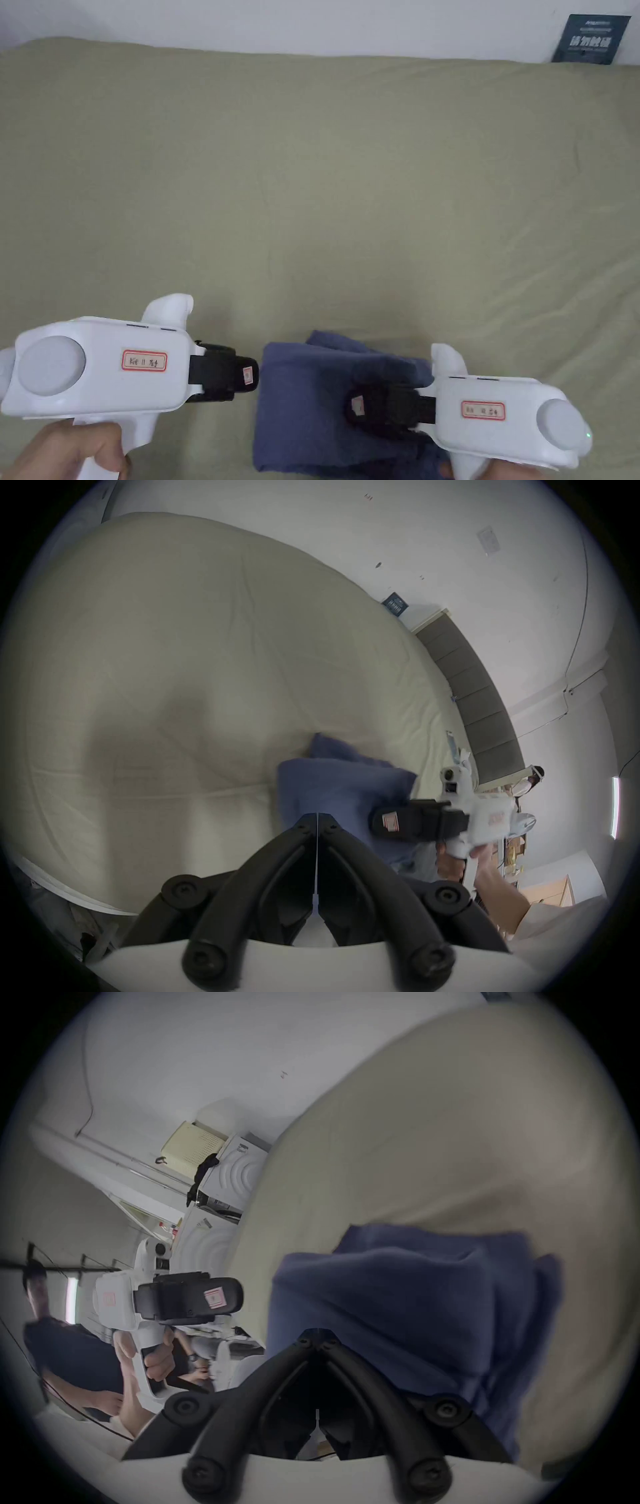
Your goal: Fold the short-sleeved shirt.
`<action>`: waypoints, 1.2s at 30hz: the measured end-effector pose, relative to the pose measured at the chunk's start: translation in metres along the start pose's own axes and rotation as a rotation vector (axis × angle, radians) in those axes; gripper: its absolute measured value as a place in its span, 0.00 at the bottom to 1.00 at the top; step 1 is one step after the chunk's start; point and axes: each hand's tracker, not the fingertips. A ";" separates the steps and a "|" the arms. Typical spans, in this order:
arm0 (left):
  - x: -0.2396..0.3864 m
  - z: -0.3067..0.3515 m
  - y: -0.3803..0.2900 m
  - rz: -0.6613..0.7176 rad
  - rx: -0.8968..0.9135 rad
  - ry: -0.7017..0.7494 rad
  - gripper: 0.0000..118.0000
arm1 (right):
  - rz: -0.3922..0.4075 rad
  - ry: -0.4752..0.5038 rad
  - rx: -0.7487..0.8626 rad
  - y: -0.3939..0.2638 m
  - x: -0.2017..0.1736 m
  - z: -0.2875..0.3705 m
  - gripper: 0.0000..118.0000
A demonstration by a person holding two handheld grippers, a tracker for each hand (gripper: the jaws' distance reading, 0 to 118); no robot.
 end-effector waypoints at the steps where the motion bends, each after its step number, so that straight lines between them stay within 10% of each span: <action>1: -0.007 -0.003 -0.001 -0.002 -0.015 -0.003 0.01 | -0.067 0.055 -0.016 0.000 0.020 0.002 0.01; 5: -0.023 -0.014 -0.003 0.024 -0.061 -0.117 0.10 | -0.189 0.175 0.052 -0.007 0.047 0.018 0.01; 6: -0.025 -0.018 -0.001 0.034 -0.058 -0.139 0.24 | -0.183 0.185 0.046 -0.009 0.047 0.019 0.01; 8: -0.028 -0.026 0.003 0.046 -0.065 -0.182 0.89 | -0.186 0.185 0.047 -0.008 0.047 0.019 0.01; 9: -0.029 -0.033 0.004 0.049 -0.082 -0.203 1.00 | -0.188 0.186 0.046 -0.007 0.047 0.019 0.01; 21: -0.027 -0.109 0.004 0.119 -0.154 -0.429 0.97 | -0.247 0.228 0.058 -0.012 0.046 0.021 0.01; 23: -0.026 -0.106 0.006 0.108 -0.156 -0.393 0.69 | -0.238 0.215 0.059 -0.011 0.043 0.023 0.01; 24: -0.029 -0.104 0.007 0.108 -0.152 -0.323 0.35 | -0.230 0.202 0.061 -0.010 0.040 0.024 0.01; 25: -0.033 -0.105 0.004 0.106 -0.157 -0.334 0.28 | -0.220 0.192 0.067 -0.009 0.035 0.027 0.01; 36: -0.061 -0.047 0.031 0.092 -0.137 -0.330 0.28 | -0.055 0.088 0.182 0.009 -0.012 0.081 0.01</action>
